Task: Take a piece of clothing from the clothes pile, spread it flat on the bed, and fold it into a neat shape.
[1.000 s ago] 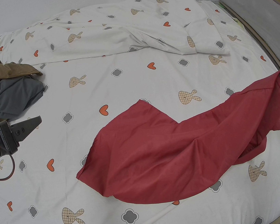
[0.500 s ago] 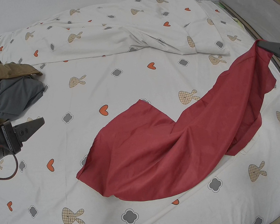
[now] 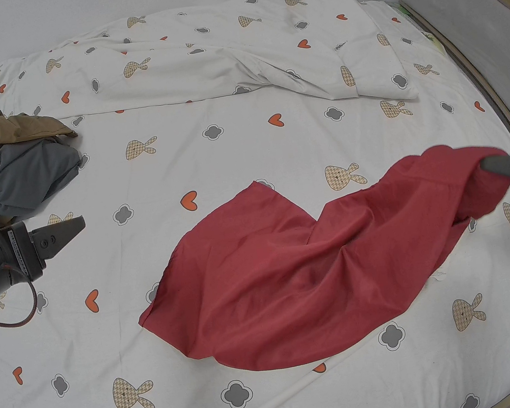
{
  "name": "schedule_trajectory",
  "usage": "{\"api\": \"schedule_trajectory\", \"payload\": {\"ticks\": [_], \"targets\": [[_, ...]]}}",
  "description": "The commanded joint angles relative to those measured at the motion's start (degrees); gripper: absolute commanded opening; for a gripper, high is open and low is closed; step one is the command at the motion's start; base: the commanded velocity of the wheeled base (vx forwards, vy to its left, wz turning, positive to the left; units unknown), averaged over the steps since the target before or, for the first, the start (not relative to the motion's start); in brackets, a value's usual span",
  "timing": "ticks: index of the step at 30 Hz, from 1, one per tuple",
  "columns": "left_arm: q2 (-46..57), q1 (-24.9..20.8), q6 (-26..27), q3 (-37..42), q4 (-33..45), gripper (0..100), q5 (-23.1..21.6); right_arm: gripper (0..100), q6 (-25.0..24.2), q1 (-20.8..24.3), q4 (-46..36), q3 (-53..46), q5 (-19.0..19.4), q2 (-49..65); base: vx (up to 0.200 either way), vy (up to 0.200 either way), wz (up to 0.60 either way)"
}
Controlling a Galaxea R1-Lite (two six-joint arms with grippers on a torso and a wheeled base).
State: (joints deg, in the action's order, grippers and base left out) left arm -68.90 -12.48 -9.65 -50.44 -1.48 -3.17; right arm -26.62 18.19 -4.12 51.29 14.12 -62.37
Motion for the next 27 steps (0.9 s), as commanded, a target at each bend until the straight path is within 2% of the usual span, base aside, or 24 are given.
{"api": "schedule_trajectory", "payload": {"ticks": [1,4,5,9,16,21,22,25,27], "targets": [[-0.44,0.00,-0.01,0.00,-0.02,100,0.01,0,-4.23,10.29,-8.10,-4.70,0.03,12.53,0.000,0.000,0.00],[-0.62,0.00,-0.01,0.08,-0.02,100,0.01,0,-6.60,13.54,-11.26,-4.62,-0.32,14.82,0.000,0.000,0.00],[-0.88,0.00,-0.01,0.08,-0.02,100,0.01,100,-6.60,14.51,-13.37,-4.97,-0.49,15.26,0.000,0.000,0.00],[-1.06,0.00,-0.10,0.08,-0.02,100,0.01,100,-6.60,14.68,-18.91,-6.02,0.12,14.73,0.000,0.000,0.00],[-1.50,0.00,-0.01,0.08,-0.02,100,-0.08,100,-5.98,13.98,-19.17,-9.10,-0.05,11.21,0.000,0.000,0.00],[-2.29,0.09,-0.10,0.08,-0.11,100,-0.08,100,-3.17,13.19,-19.17,-9.19,-0.14,8.40,0.000,0.000,0.00],[-3.26,0.09,-0.28,0.08,-0.02,100,-0.43,100,-0.62,11.25,-19.08,-9.36,-0.32,6.03,0.000,0.000,0.00],[-5.45,0.09,-1.07,0.00,-0.46,100,-2.37,100,2.01,6.16,-16.89,-9.36,-0.23,1.46,0.000,0.000,0.00],[-7.74,0.09,-2.39,0.08,-1.25,100,-6.32,100,5.79,1.32,-11.61,-11.12,-0.05,-1.88,0.000,0.000,0.00]]}}
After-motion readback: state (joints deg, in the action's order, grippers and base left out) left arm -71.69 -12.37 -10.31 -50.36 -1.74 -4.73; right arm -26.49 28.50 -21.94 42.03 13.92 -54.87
